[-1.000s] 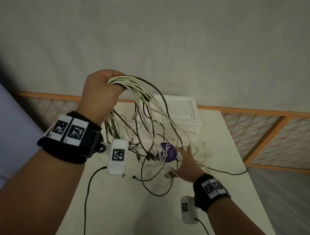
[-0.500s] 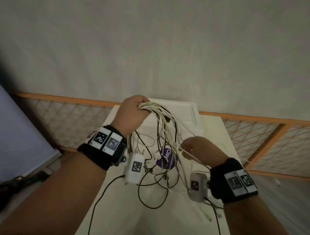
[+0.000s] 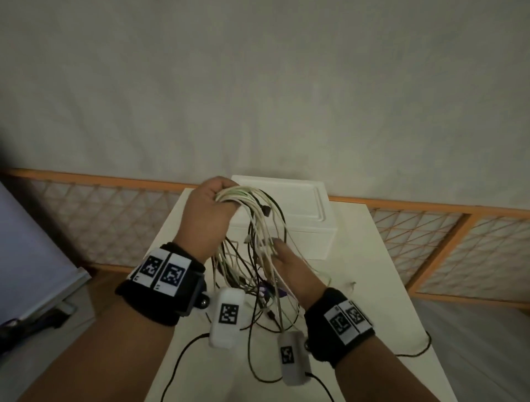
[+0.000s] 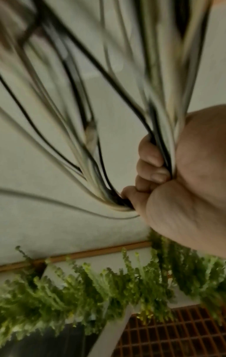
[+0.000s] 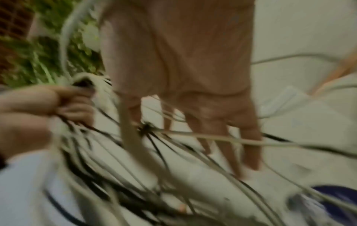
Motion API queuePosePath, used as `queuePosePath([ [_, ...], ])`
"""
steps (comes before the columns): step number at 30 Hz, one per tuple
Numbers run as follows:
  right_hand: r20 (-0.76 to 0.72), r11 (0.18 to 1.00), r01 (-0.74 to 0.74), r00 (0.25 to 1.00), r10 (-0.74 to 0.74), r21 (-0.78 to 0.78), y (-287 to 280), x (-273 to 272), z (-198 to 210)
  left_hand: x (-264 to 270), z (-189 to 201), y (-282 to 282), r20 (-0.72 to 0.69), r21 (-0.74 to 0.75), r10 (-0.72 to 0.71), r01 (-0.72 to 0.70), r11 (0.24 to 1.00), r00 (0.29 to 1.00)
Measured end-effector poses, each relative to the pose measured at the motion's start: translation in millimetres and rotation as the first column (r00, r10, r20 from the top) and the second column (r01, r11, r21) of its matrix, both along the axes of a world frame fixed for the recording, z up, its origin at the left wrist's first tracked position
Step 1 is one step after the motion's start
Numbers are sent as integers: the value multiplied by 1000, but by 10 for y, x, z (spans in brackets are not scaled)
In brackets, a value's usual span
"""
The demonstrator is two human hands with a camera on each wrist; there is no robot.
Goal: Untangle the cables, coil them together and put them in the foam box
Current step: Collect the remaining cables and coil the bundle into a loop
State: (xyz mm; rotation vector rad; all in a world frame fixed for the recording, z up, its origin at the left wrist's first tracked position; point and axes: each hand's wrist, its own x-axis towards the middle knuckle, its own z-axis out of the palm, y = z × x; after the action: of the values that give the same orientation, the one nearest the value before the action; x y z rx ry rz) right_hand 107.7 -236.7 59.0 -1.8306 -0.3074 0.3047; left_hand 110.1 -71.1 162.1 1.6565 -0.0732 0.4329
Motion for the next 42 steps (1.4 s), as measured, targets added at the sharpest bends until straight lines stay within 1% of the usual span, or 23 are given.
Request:
queuePosePath([
  [2,-155,969,-71,987,34,-236,-145,56,-283,1,160,82,15,-134,5,-3,991,1000],
  [3,-214,927,-94,977,14,-364,-279,52,-492,-12,248,116,48,-112,-2,7,994,999],
  [6,-114,681,-66,993,-26,-729,-629,-38,-1035,-67,424,179,129,56,-28,21,998,991],
  [8,-49,659,56,989,-140,-750,-826,-155,-1183,-72,423,215,148,130,-41,21,991,988],
  [11,72,550,242,948,-311,-800,-1039,-243,-1135,-92,284,209,117,183,-39,17,983,992],
  [13,121,492,243,956,-266,-836,-1127,-228,-1046,-82,144,186,85,211,-22,3,977,996],
  [16,29,544,137,979,-202,-828,-1113,-145,-777,-17,-41,178,27,289,14,-21,957,1000],
  [18,36,507,109,988,-152,-855,-1048,-53,-443,2,-126,183,1,328,38,-37,944,999],
  [19,132,497,172,985,-115,-851,-985,-26,-263,-4,-163,168,-2,338,36,-33,940,999],
  [20,266,548,278,958,-103,-789,-889,-31,-80,-16,-200,147,-8,346,22,-18,938,1000],
  [21,424,658,398,896,-131,-639,-768,-40,86,-39,-223,111,-14,353,0,5,936,1000],
  [22,499,794,433,845,-192,-427,-620,-71,253,-59,-247,70,-22,359,-24,30,933,999],
  [23,463,894,391,848,-258,-219,-460,-100,373,-84,-265,25,-28,362,-41,49,931,999],
  [24,326,949,314,899,-291,-19,-293,-148,496,-108,-270,-14,-24,358,-51,56,932,998],
  [25,152,961,242,953,-261,134,-150,-183,530,-134,-262,-41,-12,341,-54,55,938,998],
  [26,11,959,187,981,-194,215,-42,-207,495,-155,-236,-55,7,316,-54,49,948,999],
  [29,-146,999,28,989,-23,35,146,-306,237,-188,-118,-33,69,256,-74,54,965,995],
  [32,-203,995,97,974,-99,-20,169,-249,-33,-195,-78,29,87,282,-68,41,959,994],
  [34,-275,991,135,952,-133,-11,76,-159,-158,-189,-70,109,61,201,-14,1,980,998],
  [36,-260,982,102,955,-142,-160,-84,-55,-319,-165,-44,231,72,145,28,-38,989,997],
  [39,-160,911,141,963,-218,-389,-347,-21,-588,-176,50,305,111,245,-9,-18,969,994],
  [41,-25,775,96,989,-143,-624,-480,-53,-800,-193,88,289,122,275,-27,-8,961,992],
  [42,-24,687,40,996,-84,-725,-532,-91,-896,-195,114,295,126,261,-19,-15,965,992],
])
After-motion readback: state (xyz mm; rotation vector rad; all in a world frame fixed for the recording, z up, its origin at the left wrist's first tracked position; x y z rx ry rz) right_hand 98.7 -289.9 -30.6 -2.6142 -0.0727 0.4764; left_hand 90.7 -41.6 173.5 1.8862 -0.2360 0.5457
